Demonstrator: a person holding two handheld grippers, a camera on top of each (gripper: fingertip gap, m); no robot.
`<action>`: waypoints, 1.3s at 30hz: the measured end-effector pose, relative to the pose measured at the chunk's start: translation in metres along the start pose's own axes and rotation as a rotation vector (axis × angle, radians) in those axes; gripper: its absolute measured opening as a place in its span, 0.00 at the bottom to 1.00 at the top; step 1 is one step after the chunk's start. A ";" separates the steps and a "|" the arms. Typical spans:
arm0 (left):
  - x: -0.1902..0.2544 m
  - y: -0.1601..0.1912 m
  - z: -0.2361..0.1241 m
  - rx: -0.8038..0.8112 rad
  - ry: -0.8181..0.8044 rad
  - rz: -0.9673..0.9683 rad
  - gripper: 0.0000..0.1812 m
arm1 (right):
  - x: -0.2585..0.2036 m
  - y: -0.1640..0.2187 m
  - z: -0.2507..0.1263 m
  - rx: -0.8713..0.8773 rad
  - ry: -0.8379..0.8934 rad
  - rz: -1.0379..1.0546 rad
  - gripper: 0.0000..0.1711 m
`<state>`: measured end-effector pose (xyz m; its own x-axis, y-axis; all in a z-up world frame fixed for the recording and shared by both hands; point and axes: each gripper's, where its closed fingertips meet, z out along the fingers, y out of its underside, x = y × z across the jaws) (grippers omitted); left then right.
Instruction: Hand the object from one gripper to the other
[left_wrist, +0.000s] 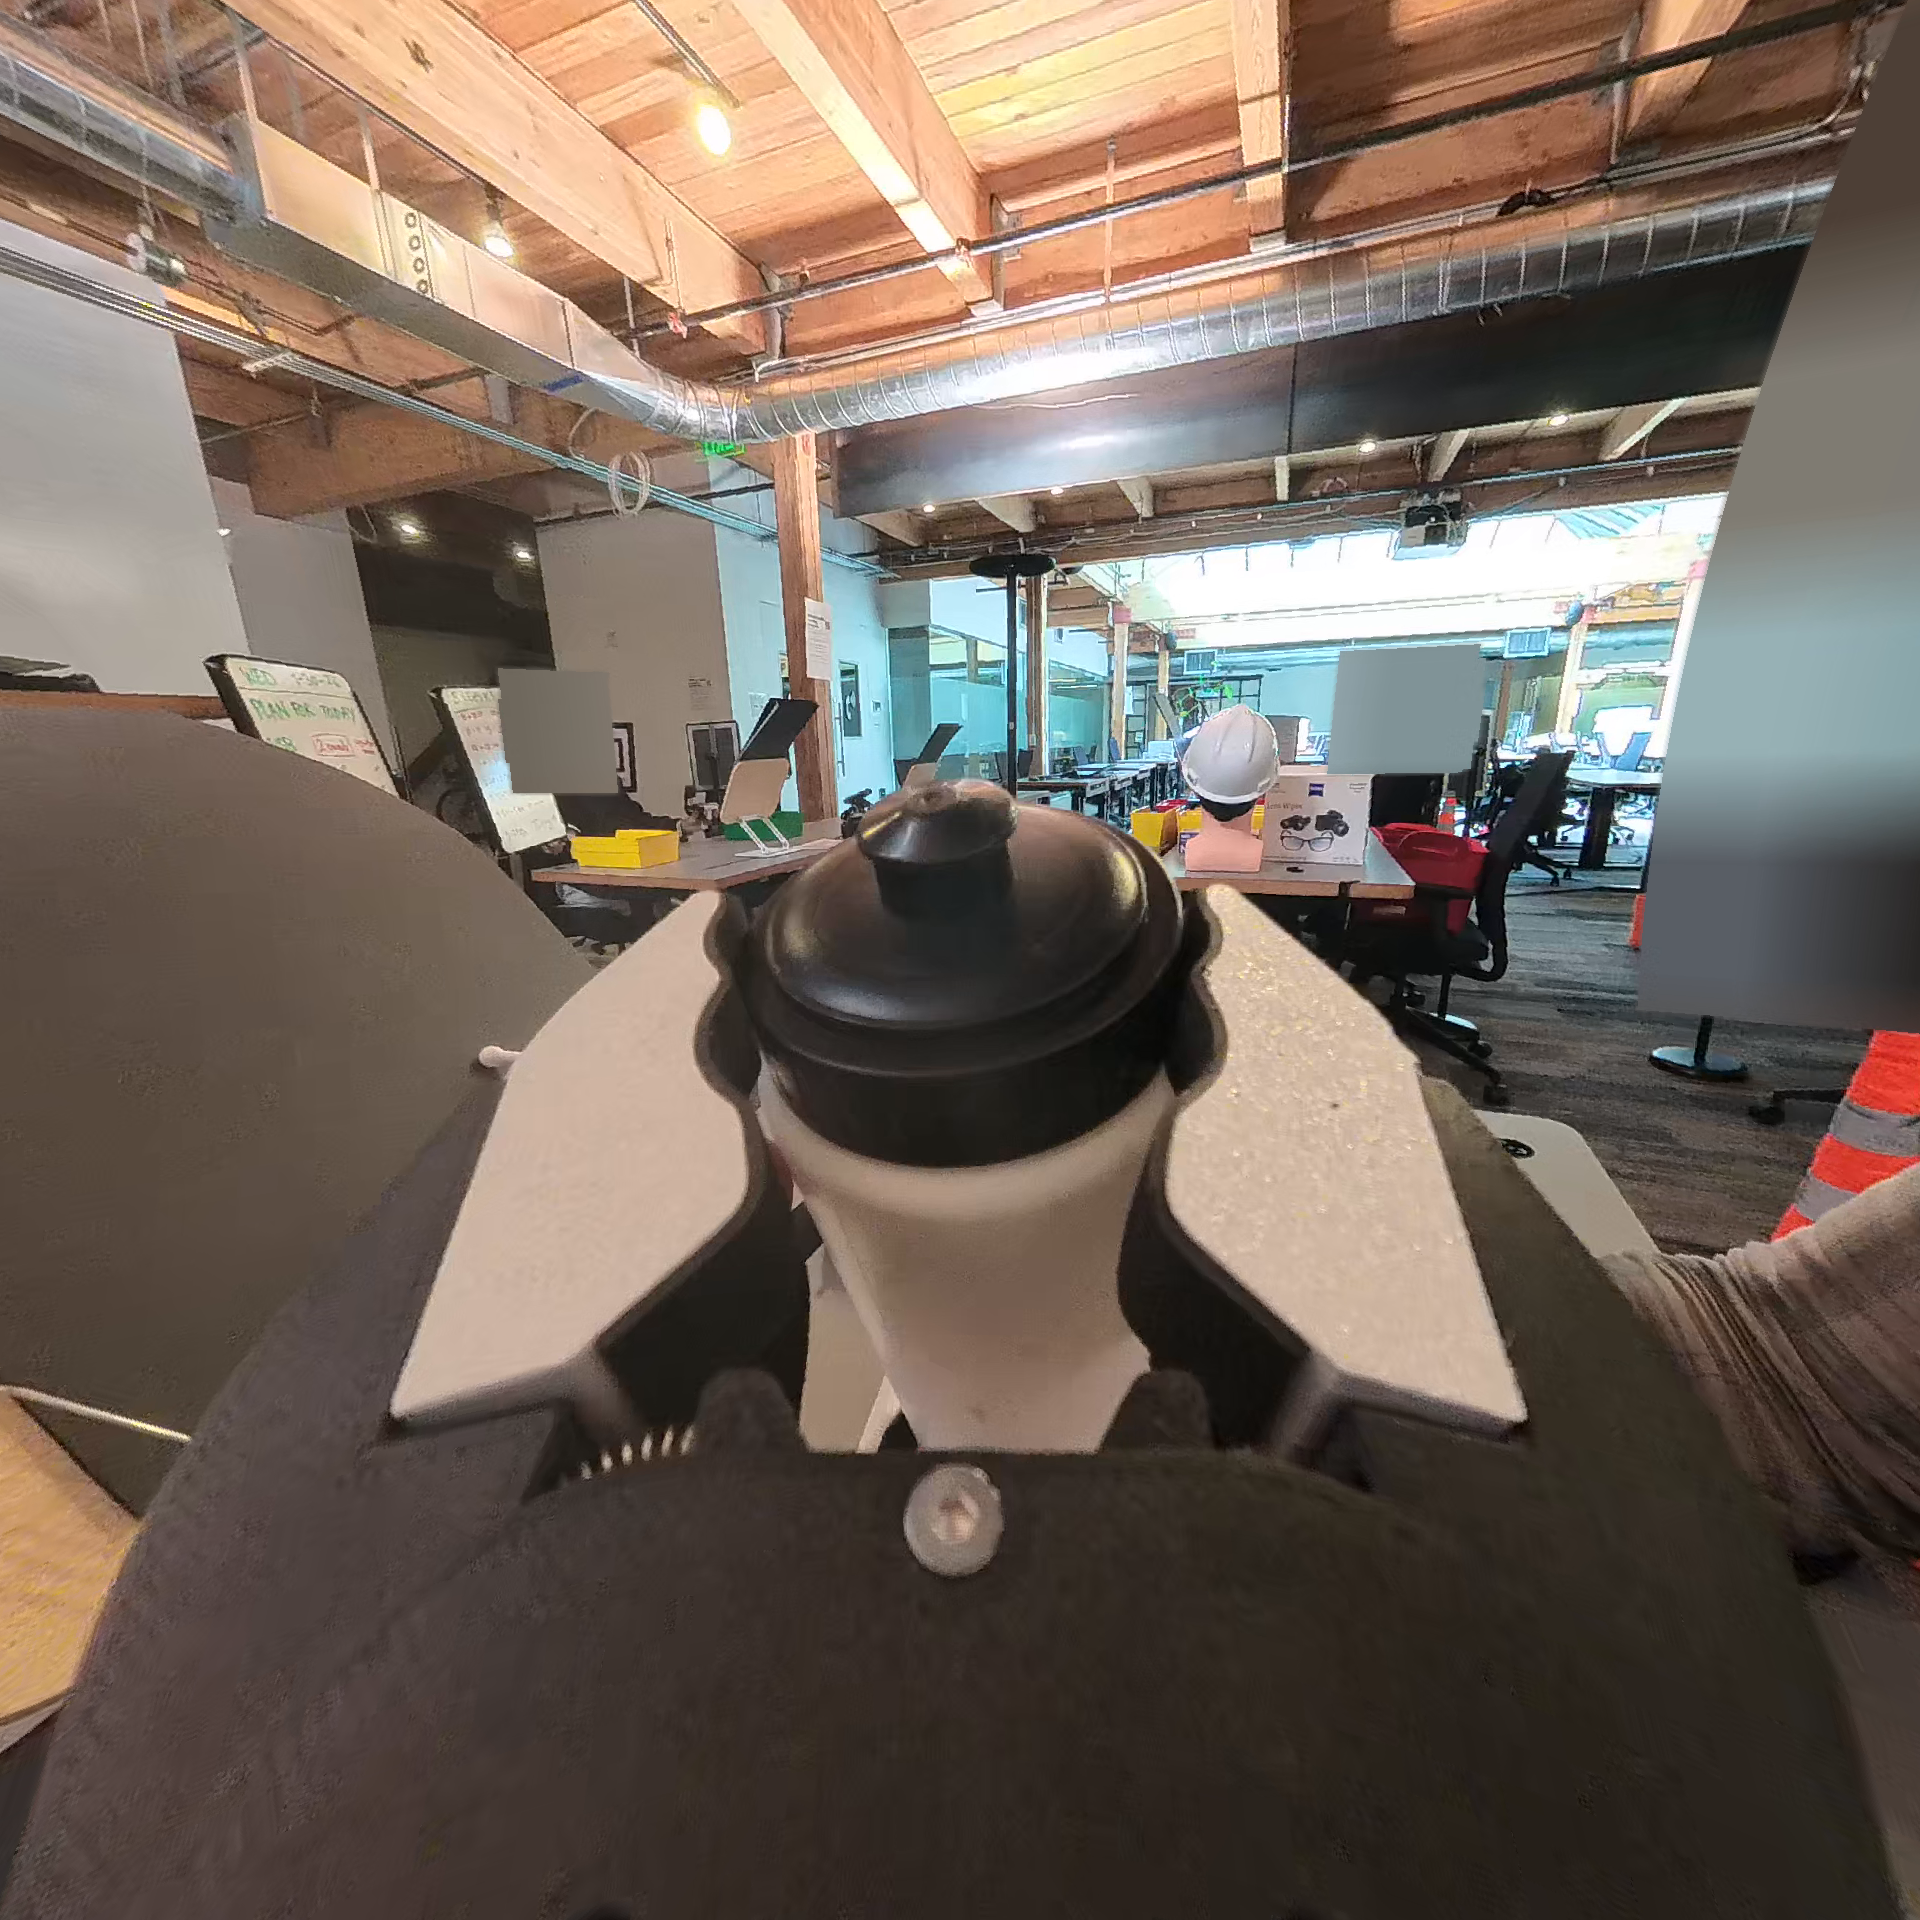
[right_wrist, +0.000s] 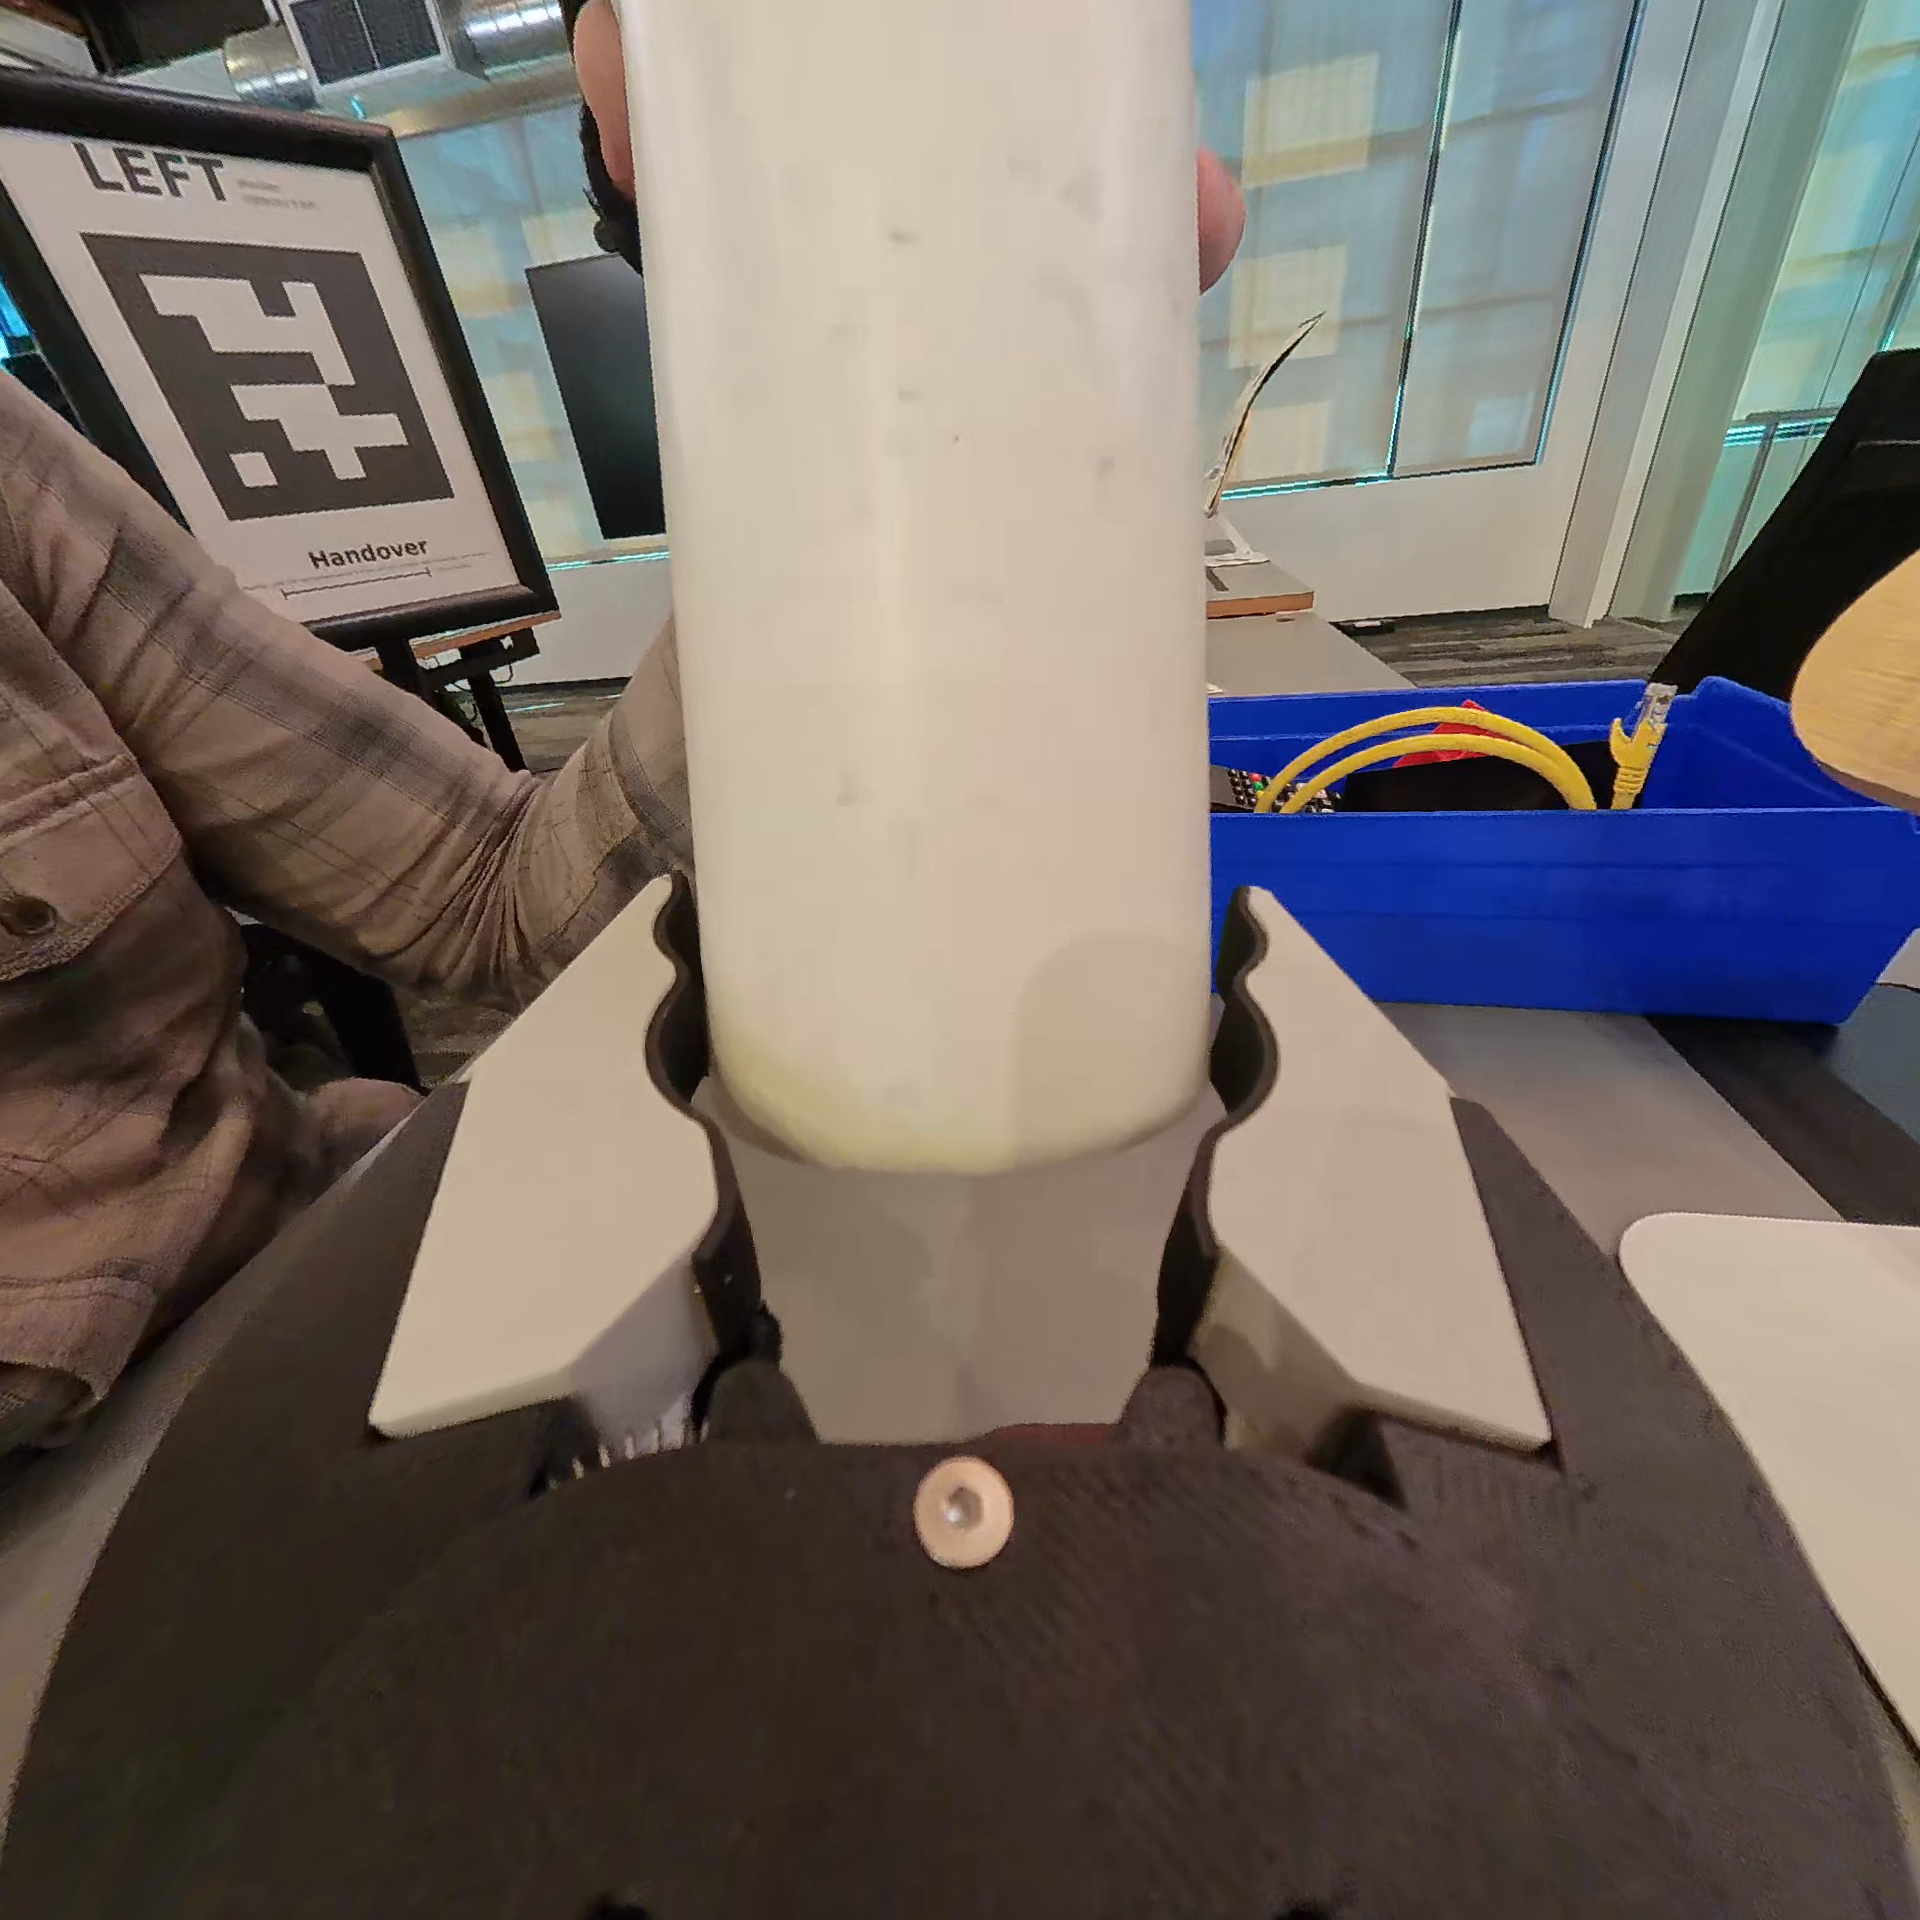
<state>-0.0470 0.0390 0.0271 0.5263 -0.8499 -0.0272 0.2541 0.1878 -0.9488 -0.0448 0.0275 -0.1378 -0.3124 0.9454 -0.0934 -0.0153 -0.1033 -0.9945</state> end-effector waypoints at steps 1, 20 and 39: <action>0.001 0.000 0.000 -0.002 0.005 0.002 0.43 | 0.000 0.001 0.000 -0.009 0.005 -0.010 0.57; 0.001 -0.009 -0.004 -0.027 -0.014 0.051 0.44 | -0.004 -0.012 0.002 0.062 -0.018 0.015 0.55; -0.020 0.008 -0.016 -0.057 0.022 -0.032 0.44 | 0.012 -0.057 -0.044 0.235 0.071 -0.005 0.53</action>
<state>-0.0682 0.0494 0.0151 0.5000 -0.8660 -0.0027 0.2237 0.1321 -0.9657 -0.0054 0.0585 -0.0846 -0.2439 0.9647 -0.0996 -0.2400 -0.1595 -0.9576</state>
